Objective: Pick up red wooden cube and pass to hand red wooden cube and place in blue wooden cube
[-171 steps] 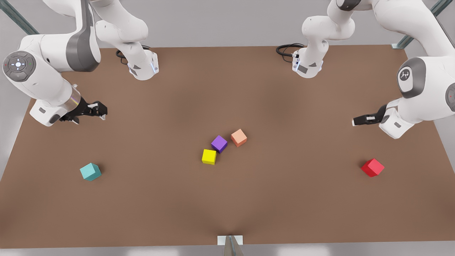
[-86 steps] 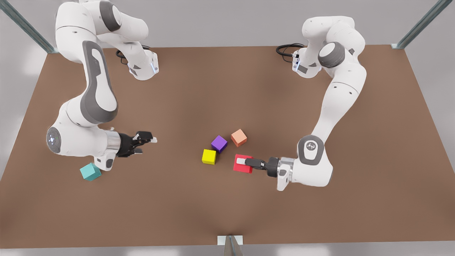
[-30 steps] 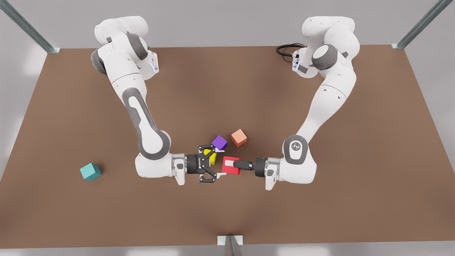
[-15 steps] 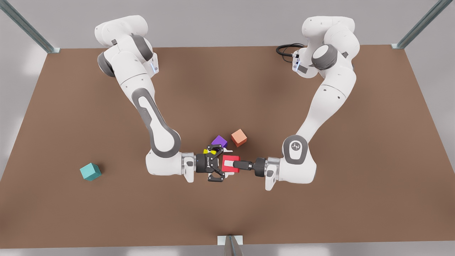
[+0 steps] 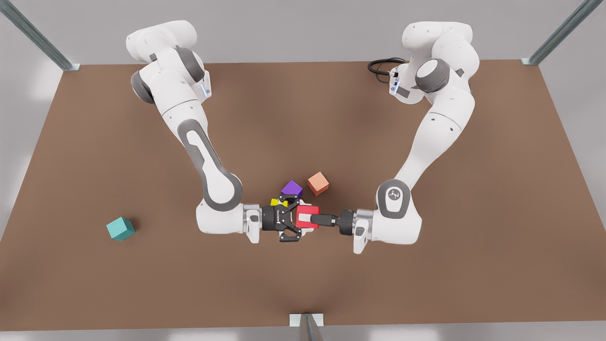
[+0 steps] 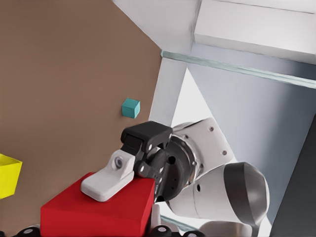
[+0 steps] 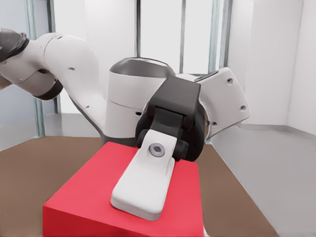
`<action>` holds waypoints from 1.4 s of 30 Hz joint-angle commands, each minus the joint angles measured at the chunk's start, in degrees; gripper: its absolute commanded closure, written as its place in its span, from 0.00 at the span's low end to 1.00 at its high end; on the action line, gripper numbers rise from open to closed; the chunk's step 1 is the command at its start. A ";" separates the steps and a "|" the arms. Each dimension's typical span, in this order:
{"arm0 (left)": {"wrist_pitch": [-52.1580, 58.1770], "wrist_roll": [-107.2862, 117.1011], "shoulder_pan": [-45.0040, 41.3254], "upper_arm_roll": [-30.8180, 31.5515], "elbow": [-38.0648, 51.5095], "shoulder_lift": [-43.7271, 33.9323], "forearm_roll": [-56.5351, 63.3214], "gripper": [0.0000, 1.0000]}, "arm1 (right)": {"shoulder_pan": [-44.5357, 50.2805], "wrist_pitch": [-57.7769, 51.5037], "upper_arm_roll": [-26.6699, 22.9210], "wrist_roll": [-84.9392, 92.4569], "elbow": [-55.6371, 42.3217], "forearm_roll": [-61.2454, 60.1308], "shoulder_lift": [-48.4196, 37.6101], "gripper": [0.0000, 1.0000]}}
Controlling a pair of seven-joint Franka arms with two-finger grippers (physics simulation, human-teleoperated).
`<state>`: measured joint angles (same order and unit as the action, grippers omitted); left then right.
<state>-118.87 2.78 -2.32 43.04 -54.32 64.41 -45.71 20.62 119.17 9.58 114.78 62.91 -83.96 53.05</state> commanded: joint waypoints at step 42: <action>40.29 -10.16 -1.11 -36.63 -21.09 -46.83 50.19 0.00 | -20.27 2.37 -20.30 -38.58 25.33 97.32 -21.94 0.76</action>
<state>-78.78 -2.06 -3.38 6.41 -75.43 17.60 4.91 0.71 108.42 -10.44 95.36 86.98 13.05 31.43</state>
